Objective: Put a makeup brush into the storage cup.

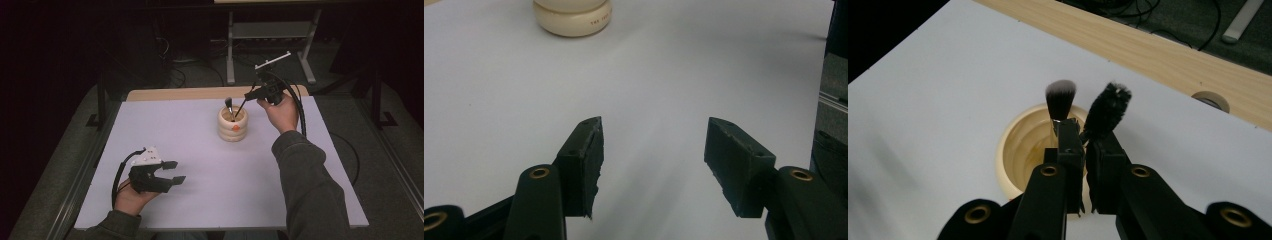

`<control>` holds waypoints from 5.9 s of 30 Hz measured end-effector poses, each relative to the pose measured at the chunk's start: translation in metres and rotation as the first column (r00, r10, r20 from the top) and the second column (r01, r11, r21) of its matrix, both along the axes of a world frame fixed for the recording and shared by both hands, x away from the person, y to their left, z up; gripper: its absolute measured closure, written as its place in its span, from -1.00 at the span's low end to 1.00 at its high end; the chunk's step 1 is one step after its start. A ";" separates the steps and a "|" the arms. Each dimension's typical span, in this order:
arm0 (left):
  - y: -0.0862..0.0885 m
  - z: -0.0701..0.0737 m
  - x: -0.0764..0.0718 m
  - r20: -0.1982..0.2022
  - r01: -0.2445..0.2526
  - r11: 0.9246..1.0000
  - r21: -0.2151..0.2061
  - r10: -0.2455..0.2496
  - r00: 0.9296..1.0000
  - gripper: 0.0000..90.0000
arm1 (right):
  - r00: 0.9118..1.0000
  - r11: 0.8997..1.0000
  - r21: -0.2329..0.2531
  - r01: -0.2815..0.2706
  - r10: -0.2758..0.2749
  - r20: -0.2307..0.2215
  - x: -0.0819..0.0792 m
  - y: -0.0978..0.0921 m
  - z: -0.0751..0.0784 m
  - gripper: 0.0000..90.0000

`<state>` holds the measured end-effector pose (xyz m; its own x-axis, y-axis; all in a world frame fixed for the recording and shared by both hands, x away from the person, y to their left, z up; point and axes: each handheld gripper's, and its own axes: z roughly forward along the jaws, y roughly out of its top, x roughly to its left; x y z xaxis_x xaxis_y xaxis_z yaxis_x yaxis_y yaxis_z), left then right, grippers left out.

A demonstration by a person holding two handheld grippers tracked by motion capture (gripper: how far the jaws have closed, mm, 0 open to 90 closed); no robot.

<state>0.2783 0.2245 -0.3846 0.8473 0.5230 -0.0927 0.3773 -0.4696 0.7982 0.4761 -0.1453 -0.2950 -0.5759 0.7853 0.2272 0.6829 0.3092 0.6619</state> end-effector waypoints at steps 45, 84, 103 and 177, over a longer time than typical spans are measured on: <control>-0.001 -0.001 0.001 -0.001 0.008 1.000 0.009 -0.008 1.000 -0.11 | 0.998 0.999 0.040 -0.003 0.006 -0.068 0.005 0.001 -0.043 0.86; 0.005 -0.002 0.004 -0.007 -0.045 0.999 -0.001 0.045 0.999 -0.19 | 0.999 0.987 0.159 -0.036 0.036 0.004 -0.048 -0.045 -0.063 0.00; 0.011 -0.001 0.006 -0.001 -0.090 0.996 -0.016 0.090 0.996 -0.27 | 0.996 0.984 0.154 -0.088 0.082 0.044 -0.077 -0.044 -0.071 -0.21; 0.025 -0.014 0.006 -0.037 -0.157 0.988 -0.016 0.156 0.987 -0.50 | 0.996 0.984 0.166 -0.059 0.046 0.080 -0.188 -0.083 -0.125 -0.59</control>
<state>0.2840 0.2491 -0.3986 0.7512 0.6467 -0.1322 0.4731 -0.3878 0.7911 0.2885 -0.2284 -0.4200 -0.6359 0.7079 0.3073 0.6147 0.2238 0.7564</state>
